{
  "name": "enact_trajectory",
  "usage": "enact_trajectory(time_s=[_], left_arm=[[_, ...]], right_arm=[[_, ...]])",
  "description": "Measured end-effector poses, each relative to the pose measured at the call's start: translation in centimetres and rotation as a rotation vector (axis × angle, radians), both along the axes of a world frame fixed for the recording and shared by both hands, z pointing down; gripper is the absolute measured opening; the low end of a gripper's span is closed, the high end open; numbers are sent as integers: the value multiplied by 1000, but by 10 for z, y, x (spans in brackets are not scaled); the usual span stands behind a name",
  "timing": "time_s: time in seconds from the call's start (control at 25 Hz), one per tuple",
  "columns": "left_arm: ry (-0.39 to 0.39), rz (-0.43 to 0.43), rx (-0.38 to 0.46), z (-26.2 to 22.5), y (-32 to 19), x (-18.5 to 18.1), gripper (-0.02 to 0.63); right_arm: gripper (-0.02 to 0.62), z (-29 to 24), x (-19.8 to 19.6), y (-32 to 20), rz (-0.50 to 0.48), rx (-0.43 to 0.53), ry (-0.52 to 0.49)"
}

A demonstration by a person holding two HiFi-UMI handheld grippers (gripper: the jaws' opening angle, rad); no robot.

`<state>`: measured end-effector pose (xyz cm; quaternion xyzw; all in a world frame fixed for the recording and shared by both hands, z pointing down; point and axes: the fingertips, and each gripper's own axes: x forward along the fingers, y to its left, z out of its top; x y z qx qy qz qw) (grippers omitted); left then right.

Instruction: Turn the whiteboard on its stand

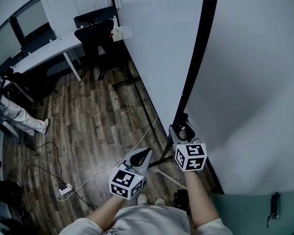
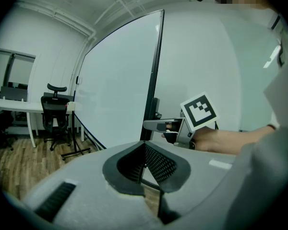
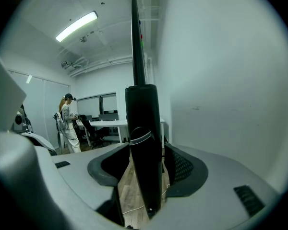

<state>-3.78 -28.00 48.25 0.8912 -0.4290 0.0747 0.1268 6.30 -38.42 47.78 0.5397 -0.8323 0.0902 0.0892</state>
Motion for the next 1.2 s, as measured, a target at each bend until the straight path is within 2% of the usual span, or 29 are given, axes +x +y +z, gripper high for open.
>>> enact_trajectory(time_s=[0.24, 1.2], left_arm=[[-3, -1, -7, -1, -3, -4, 11], [0, -5, -18, -3, 18, -2, 11]], right_arm=[[189, -1, -2, -16, 14, -3, 13], [187, -2, 6, 5, 35, 13, 37]])
